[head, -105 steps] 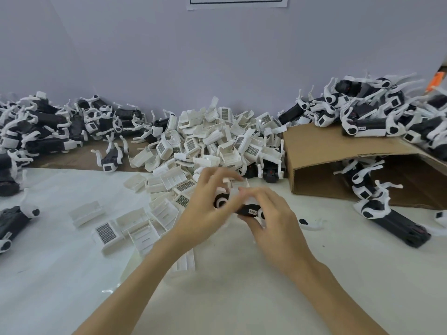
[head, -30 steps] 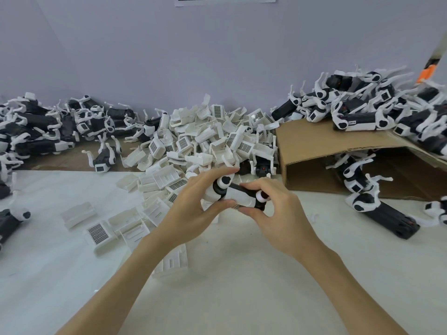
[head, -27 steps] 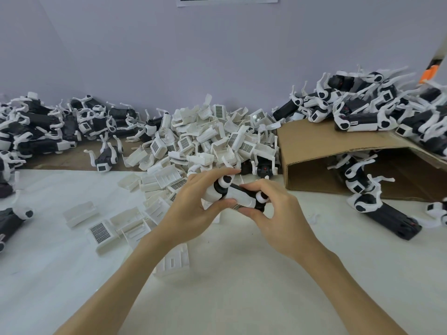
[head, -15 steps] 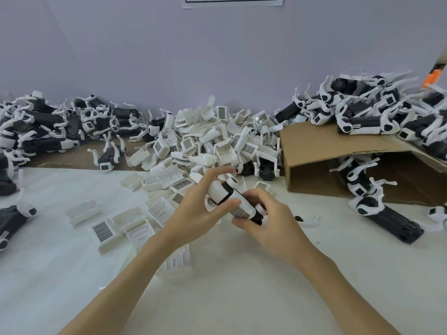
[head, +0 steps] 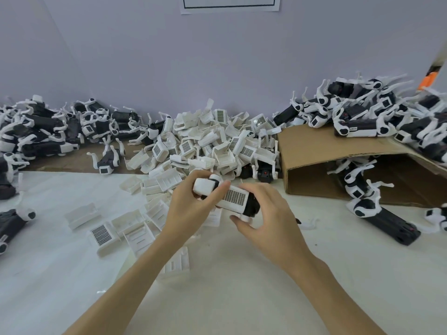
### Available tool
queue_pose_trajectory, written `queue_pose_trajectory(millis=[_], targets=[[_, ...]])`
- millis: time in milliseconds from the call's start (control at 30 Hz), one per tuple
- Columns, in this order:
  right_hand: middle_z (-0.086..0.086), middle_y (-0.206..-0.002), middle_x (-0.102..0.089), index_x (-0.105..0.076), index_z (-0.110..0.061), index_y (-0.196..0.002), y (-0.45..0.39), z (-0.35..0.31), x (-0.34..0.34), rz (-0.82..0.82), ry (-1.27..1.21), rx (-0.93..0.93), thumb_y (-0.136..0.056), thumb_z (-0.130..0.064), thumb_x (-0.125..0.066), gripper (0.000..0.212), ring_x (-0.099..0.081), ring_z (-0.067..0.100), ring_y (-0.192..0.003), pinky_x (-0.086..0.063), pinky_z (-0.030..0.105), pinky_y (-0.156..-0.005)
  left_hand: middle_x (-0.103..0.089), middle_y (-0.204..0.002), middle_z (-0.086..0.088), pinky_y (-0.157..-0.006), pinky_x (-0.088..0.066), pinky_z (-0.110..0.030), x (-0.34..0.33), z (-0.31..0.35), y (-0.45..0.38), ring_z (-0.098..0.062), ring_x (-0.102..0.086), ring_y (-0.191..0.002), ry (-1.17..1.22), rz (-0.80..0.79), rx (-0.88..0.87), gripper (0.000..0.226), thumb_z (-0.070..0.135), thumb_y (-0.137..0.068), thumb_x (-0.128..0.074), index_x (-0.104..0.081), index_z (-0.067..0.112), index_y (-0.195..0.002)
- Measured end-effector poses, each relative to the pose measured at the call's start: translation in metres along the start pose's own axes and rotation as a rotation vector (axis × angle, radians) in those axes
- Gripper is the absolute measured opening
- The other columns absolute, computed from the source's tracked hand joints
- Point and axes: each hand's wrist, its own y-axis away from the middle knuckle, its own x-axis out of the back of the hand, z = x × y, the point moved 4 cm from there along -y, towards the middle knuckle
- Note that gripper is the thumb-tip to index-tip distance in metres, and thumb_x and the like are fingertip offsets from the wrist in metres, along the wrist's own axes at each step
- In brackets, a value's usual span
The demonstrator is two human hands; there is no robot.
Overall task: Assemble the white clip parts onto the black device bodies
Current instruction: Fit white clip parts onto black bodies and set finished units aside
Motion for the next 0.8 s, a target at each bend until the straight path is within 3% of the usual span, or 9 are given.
queue_pose_trajectory(millis=[67,133,200,267,367,433,533,700,800], targets=[[-0.009,-0.114,-0.064,-0.063,-0.024,-0.128,0.0,0.003,0.002,0.047,-0.057,-0.038,-0.086,-0.026,-0.083,0.047,-0.062,0.014,-0.106,-0.054,0.037,-0.089,-0.072,-0.097,0.013,-0.091,-0.051,-0.03,0.001,0.001,-0.003,-0.005,-0.067,-0.097,-0.201,-0.087,-0.062,0.043,0.074,-0.08,-0.07,-0.067,0.039,-0.105],[-0.015,-0.11,-0.068,-0.063,-0.029,-0.127,0.001,0.009,0.004,0.005,-0.206,-0.119,-0.089,-0.028,-0.079,0.041,-0.065,0.011,-0.104,-0.053,0.027,-0.086,-0.066,-0.112,0.017,-0.103,-0.037,-0.03,0.009,0.004,-0.006,-0.001,-0.057,-0.112,-0.35,-0.197,-0.107,0.047,0.082,-0.076,-0.061,-0.062,0.05,-0.11],[-0.017,-0.105,-0.071,-0.063,-0.035,-0.126,0.001,0.015,0.006,-0.086,-0.367,-0.171,-0.094,-0.029,-0.075,0.034,-0.067,0.01,-0.102,-0.05,0.016,-0.084,-0.063,-0.126,0.016,-0.106,-0.042,-0.034,0.016,0.006,-0.006,-0.003,-0.056,-0.119,-0.264,-0.315,-0.075,0.05,0.076,-0.077,-0.066,-0.062,0.052,-0.121],[-0.018,-0.108,-0.071,-0.061,-0.036,-0.13,0.001,0.014,0.006,-0.12,-0.381,-0.142,-0.097,-0.029,-0.072,0.036,-0.067,0.011,-0.105,-0.05,0.015,-0.085,-0.069,-0.128,0.01,-0.108,-0.049,-0.042,0.017,0.006,-0.006,-0.009,-0.063,-0.119,-0.11,-0.363,-0.042,0.055,0.062,-0.08,-0.075,-0.067,0.035,-0.127],[-0.012,-0.131,-0.064,-0.054,-0.027,-0.145,0.002,0.014,0.0,-0.077,-0.193,-0.088,-0.095,-0.03,-0.075,0.055,-0.062,0.01,-0.121,-0.052,0.026,-0.098,-0.073,-0.11,0.007,-0.099,-0.053,-0.042,0.004,0.011,0.002,-0.014,-0.069,-0.105,-0.064,-0.241,-0.078,0.054,0.057,-0.075,-0.084,-0.063,0.023,-0.111],[-0.006,-0.124,-0.068,-0.059,-0.02,-0.141,0.004,0.012,-0.004,-0.01,-0.073,-0.062,-0.092,-0.022,-0.078,0.053,-0.063,0.011,-0.113,-0.054,0.03,-0.093,-0.069,-0.101,0.011,-0.088,-0.052,-0.037,-0.01,0.016,0.012,-0.014,-0.066,-0.096,-0.201,-0.144,-0.212,0.052,0.058,-0.073,-0.086,-0.058,0.027,-0.103],[-0.004,-0.11,-0.071,-0.063,-0.017,-0.135,0.006,0.013,-0.011,-0.008,-0.102,-0.07,-0.089,0.003,-0.071,0.051,-0.064,0.017,-0.102,-0.052,0.029,-0.083,-0.056,-0.094,0.01,-0.082,-0.047,-0.038,-0.025,0.022,0.025,-0.014,-0.055,-0.088,-0.427,0.005,-0.435,0.053,0.054,-0.077,-0.085,-0.051,0.02,-0.099],[-0.012,-0.096,-0.07,-0.065,-0.022,-0.132,0.003,0.015,-0.01,-0.005,-0.075,-0.069,-0.088,0.009,-0.065,0.054,-0.054,0.008,-0.086,-0.045,0.025,-0.068,-0.05,-0.087,0.005,-0.085,-0.039,-0.037,-0.024,0.026,0.027,-0.023,-0.054,-0.08,-0.513,0.13,-0.465,0.058,0.062,-0.079,-0.078,-0.05,0.013,-0.094],[-0.013,-0.11,-0.071,-0.061,-0.024,-0.138,0.002,0.016,-0.013,-0.077,-0.207,-0.109,-0.095,0.003,-0.064,0.052,-0.063,0.011,-0.101,-0.055,0.034,-0.084,-0.051,-0.087,0.006,-0.086,-0.04,-0.038,-0.024,0.025,0.028,-0.022,-0.055,-0.081,-0.525,0.127,-0.423,0.059,0.065,-0.079,-0.077,-0.049,0.015,-0.094]])
